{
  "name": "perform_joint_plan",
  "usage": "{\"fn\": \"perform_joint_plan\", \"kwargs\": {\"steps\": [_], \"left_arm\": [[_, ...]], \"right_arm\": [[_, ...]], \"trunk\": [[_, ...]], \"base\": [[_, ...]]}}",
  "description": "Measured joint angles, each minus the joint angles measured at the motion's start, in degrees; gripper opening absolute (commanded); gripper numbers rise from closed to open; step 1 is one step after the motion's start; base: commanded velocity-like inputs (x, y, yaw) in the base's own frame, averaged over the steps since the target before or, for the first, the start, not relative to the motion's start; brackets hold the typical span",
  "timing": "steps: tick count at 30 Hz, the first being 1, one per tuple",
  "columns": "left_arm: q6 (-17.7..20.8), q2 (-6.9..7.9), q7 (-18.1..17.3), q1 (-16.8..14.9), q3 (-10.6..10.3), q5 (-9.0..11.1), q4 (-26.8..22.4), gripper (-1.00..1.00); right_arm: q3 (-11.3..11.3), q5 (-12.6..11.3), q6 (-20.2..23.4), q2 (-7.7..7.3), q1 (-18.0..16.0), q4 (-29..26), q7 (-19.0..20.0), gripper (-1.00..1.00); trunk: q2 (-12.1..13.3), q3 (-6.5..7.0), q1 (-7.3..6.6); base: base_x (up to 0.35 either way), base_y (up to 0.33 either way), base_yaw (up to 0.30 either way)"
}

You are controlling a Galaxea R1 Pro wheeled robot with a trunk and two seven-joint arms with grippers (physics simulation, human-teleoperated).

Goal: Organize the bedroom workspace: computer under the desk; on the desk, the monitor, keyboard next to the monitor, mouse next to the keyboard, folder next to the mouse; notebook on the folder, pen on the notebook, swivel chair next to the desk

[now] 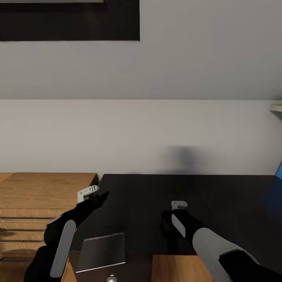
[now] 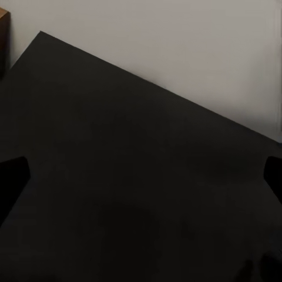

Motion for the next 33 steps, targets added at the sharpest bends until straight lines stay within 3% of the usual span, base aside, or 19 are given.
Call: {"fn": "perform_joint_plan", "kwargs": {"steps": [5, 6, 33], "left_arm": [[0.0, 0.0, 0.0, 0.0, 0.0, 0.0, 0.0, 1.0], [0.0, 0.0, 0.0, 0.0, 0.0, 0.0, 0.0, 1.0], [0.0, 0.01, 0.0, 0.0, 0.0, 0.0, 0.0, 1.0]], "right_arm": [[0.0, 0.0, 0.0, 0.0, 0.0, 0.0, 0.0, 1.0], [0.0, 0.0, 0.1, 0.0, 0.0, 0.0, 0.0, -1.0], [-0.1, 0.3, -0.1, 0.09, 0.0, 0.0, 0.0, -1.0]], "trunk": [[0.0, 0.0, 0.02], [0.0, 0.0, 0.02], [0.0, 0.0, 0.03]], "base": [[0.073, 0.0, 0.0], [0.02, 0.0, 0.0], [0.002, 0.0, 0.0]]}}
